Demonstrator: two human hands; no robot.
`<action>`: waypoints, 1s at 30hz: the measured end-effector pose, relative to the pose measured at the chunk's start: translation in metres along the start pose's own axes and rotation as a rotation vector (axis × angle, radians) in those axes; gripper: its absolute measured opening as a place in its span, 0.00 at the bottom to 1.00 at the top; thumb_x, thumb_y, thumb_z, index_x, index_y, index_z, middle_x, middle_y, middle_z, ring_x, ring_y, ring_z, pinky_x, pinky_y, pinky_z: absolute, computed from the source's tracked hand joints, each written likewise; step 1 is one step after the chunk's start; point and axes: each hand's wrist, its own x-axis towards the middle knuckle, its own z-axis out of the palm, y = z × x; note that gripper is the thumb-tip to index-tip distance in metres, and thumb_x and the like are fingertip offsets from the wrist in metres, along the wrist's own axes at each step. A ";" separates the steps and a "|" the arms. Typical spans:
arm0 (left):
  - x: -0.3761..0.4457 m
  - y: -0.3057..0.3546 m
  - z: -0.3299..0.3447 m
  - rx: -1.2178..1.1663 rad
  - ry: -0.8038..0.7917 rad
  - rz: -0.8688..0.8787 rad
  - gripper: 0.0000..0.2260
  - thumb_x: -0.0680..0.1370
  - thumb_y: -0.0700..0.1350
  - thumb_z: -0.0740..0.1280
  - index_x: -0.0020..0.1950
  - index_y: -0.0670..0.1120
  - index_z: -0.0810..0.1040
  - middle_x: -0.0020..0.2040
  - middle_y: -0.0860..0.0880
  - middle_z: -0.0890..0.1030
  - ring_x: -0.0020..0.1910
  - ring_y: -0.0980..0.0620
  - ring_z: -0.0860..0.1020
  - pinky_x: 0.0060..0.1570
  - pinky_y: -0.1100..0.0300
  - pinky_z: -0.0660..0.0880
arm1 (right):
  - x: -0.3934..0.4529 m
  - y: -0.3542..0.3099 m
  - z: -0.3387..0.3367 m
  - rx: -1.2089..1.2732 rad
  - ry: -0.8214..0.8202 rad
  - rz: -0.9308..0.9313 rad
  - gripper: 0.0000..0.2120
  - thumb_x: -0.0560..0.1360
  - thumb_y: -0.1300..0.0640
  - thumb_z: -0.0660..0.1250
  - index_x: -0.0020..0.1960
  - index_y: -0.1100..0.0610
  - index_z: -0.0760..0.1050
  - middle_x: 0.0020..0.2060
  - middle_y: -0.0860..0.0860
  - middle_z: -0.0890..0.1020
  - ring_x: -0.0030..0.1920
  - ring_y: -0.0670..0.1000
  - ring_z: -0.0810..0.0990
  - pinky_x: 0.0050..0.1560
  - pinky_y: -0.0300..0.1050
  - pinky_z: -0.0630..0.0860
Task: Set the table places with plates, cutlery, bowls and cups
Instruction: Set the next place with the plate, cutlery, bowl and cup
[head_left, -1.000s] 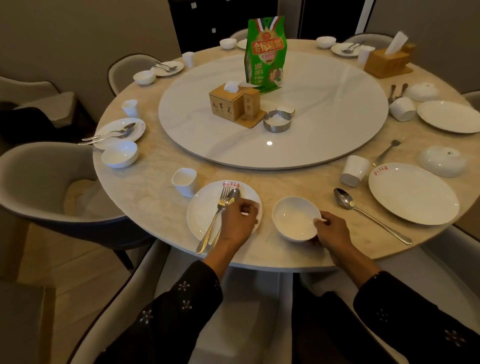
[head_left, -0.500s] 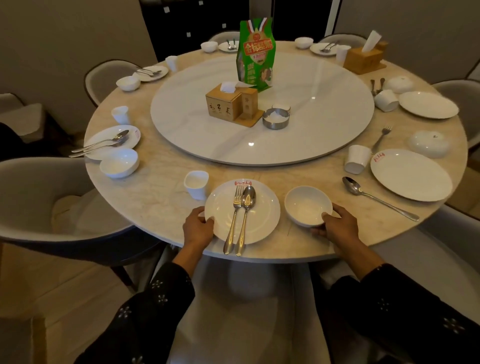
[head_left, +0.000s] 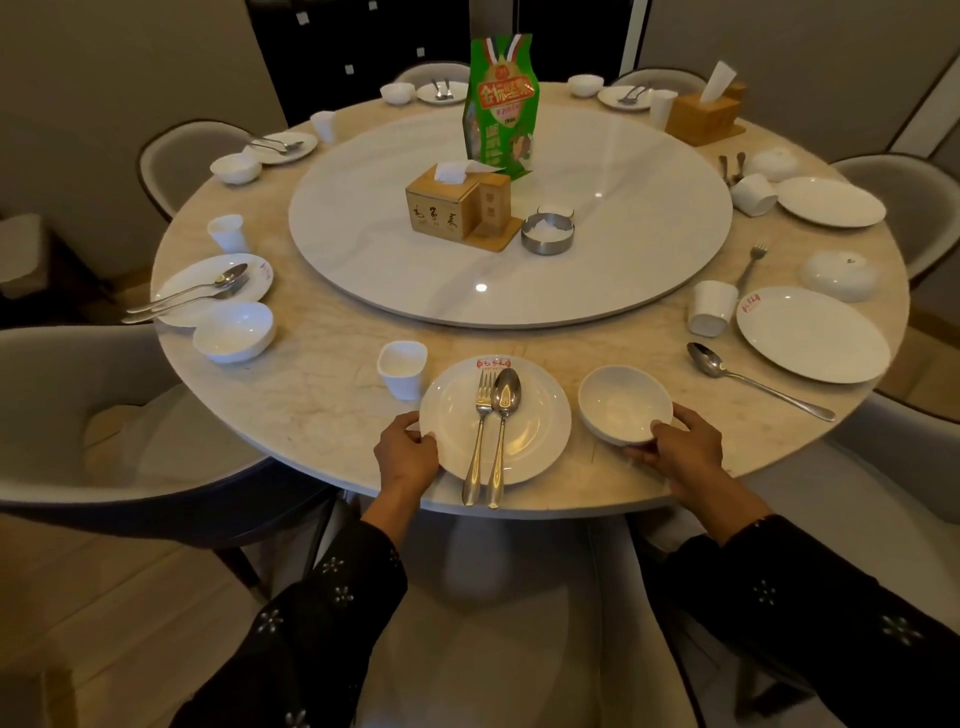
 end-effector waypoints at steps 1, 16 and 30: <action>0.000 0.000 0.000 -0.001 -0.002 -0.002 0.15 0.78 0.39 0.66 0.65 0.42 0.75 0.62 0.40 0.78 0.59 0.40 0.77 0.59 0.41 0.76 | -0.001 0.000 0.001 0.002 -0.002 0.003 0.22 0.77 0.66 0.64 0.70 0.54 0.70 0.68 0.56 0.71 0.48 0.59 0.80 0.39 0.51 0.83; 0.002 0.000 -0.003 0.003 -0.031 -0.016 0.16 0.77 0.38 0.66 0.65 0.42 0.74 0.62 0.41 0.78 0.59 0.41 0.77 0.59 0.42 0.76 | -0.012 0.000 0.006 -0.044 0.006 0.020 0.23 0.78 0.65 0.64 0.71 0.53 0.69 0.70 0.55 0.69 0.46 0.57 0.81 0.40 0.51 0.83; 0.005 -0.004 0.000 0.034 -0.028 0.013 0.16 0.77 0.38 0.66 0.65 0.43 0.74 0.61 0.40 0.79 0.58 0.40 0.78 0.58 0.41 0.76 | -0.016 -0.005 0.003 -0.066 -0.021 0.009 0.23 0.78 0.65 0.63 0.72 0.54 0.68 0.70 0.56 0.69 0.43 0.56 0.80 0.44 0.55 0.83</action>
